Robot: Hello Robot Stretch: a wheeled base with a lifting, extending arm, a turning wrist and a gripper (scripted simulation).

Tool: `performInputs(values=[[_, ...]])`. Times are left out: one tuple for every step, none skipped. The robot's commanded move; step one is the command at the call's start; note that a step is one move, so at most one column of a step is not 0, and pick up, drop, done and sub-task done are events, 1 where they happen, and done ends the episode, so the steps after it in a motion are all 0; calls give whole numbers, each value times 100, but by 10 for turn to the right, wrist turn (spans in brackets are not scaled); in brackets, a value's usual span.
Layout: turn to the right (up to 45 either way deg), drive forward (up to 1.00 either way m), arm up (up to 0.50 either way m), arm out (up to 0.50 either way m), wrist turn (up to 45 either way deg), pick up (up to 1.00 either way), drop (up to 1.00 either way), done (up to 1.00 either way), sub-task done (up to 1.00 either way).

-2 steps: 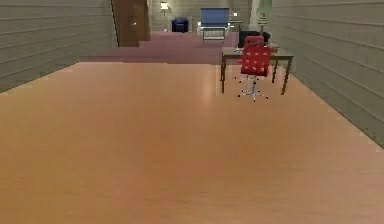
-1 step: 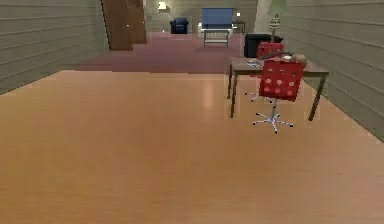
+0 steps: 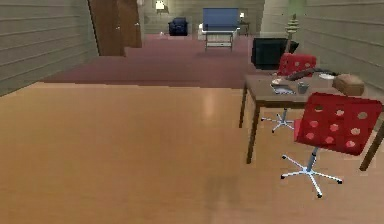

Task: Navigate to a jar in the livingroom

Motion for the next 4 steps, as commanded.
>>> performInputs(values=[[0,100,0,0,0,0,0,0,0],[0,40,0,0,0,0,0,0,0],[30,0,0,0,0,0,0,0,0],[0,100,0,0,0,0,0,0,0]])
